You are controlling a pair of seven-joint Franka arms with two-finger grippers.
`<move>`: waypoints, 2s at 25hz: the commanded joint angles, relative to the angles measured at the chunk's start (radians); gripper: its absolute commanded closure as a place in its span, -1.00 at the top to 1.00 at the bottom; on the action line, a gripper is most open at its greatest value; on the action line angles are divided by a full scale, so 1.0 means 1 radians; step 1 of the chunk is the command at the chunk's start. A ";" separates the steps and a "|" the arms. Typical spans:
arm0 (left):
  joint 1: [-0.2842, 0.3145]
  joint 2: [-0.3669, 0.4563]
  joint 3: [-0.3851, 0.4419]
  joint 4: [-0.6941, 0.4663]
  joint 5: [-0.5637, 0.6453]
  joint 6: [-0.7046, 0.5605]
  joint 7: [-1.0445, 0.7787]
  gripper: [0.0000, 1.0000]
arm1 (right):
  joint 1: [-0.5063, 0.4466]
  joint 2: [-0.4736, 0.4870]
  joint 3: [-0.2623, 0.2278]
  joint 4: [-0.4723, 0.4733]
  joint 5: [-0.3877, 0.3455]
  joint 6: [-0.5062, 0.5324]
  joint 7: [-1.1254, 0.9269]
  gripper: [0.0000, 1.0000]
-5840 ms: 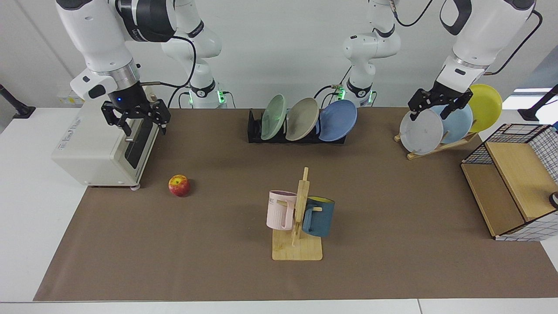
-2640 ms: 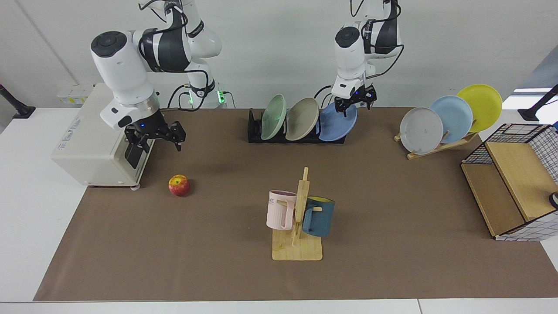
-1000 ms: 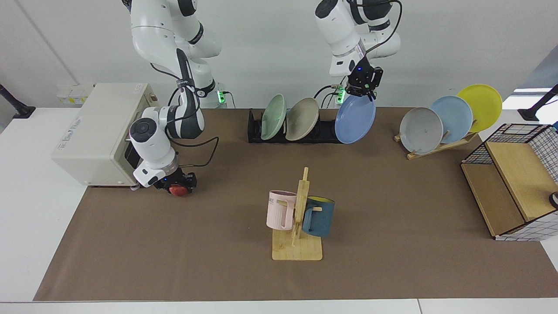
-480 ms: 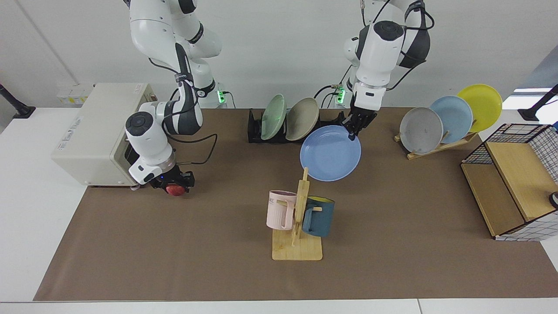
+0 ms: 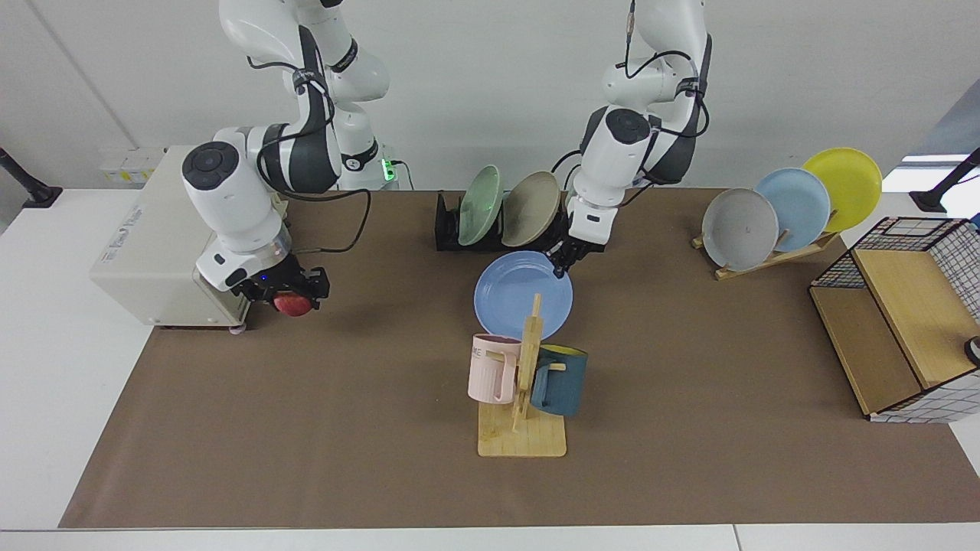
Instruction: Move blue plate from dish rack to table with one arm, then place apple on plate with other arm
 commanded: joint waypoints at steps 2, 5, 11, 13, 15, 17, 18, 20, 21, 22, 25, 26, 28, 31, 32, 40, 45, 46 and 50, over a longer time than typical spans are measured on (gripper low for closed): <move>-0.034 0.011 0.010 -0.040 0.029 0.070 -0.043 -1.00 | -0.005 -0.055 0.011 0.017 -0.012 -0.052 0.009 -1.00; -0.041 0.022 0.010 -0.052 0.037 0.077 -0.037 -1.00 | -0.004 -0.065 0.016 0.003 -0.008 -0.050 0.015 -1.00; -0.031 0.025 0.010 -0.052 0.057 0.081 -0.003 0.07 | 0.028 -0.066 0.019 -0.011 -0.008 -0.043 0.038 -1.00; -0.028 0.039 0.015 -0.041 0.058 0.081 -0.003 1.00 | 0.054 -0.066 0.019 -0.012 -0.008 -0.041 0.070 -1.00; -0.021 0.042 0.019 -0.035 0.061 0.074 0.002 1.00 | 0.076 -0.066 0.019 -0.015 -0.008 -0.038 0.105 -1.00; -0.018 0.049 0.034 -0.014 0.104 0.061 0.013 1.00 | 0.099 -0.065 0.019 -0.015 -0.008 -0.037 0.141 -1.00; -0.019 0.054 0.041 -0.002 0.125 0.048 0.008 1.00 | 0.108 -0.065 0.019 -0.017 -0.008 -0.035 0.156 -1.00; -0.015 0.049 0.045 0.026 0.141 -0.013 0.016 1.00 | 0.131 -0.060 0.019 -0.018 -0.003 -0.030 0.191 -1.00; -0.011 0.045 0.051 0.038 0.146 -0.040 0.019 1.00 | 0.143 -0.059 0.019 -0.018 -0.003 -0.029 0.208 -1.00; -0.007 0.039 0.058 0.049 0.156 -0.069 0.020 1.00 | 0.154 -0.055 0.019 -0.017 -0.001 -0.027 0.225 -1.00; 0.013 0.003 0.071 0.077 0.218 -0.180 0.051 1.00 | 0.192 -0.052 0.019 -0.021 0.000 -0.004 0.285 -1.00; 0.019 -0.009 0.074 0.087 0.225 -0.220 0.072 1.00 | 0.205 -0.051 0.019 -0.023 0.000 -0.001 0.305 -1.00; 0.028 -0.042 0.088 0.118 0.224 -0.303 0.138 1.00 | 0.240 -0.045 0.019 -0.024 0.000 0.002 0.343 -1.00; 0.018 -0.089 0.175 0.196 0.210 -0.459 0.276 1.00 | 0.287 -0.032 0.019 -0.024 0.000 0.028 0.417 -1.00; 0.016 -0.089 0.200 0.225 0.205 -0.511 0.325 1.00 | 0.298 -0.029 0.019 -0.024 0.000 0.035 0.441 -1.00; 0.035 -0.096 0.363 0.434 0.189 -0.789 0.681 1.00 | 0.433 0.021 0.017 -0.008 0.005 0.094 0.671 -1.00; 0.036 -0.156 0.430 0.448 0.189 -0.818 0.845 1.00 | 0.504 0.070 0.019 -0.008 0.008 0.163 0.808 -1.00; 0.036 -0.168 0.441 0.448 0.189 -0.821 0.870 1.00 | 0.516 0.084 0.019 -0.006 0.008 0.172 0.828 -1.00; 0.036 -0.179 0.447 0.447 0.185 -0.800 0.887 1.00 | 0.571 0.141 0.017 -0.006 0.006 0.226 0.903 -1.00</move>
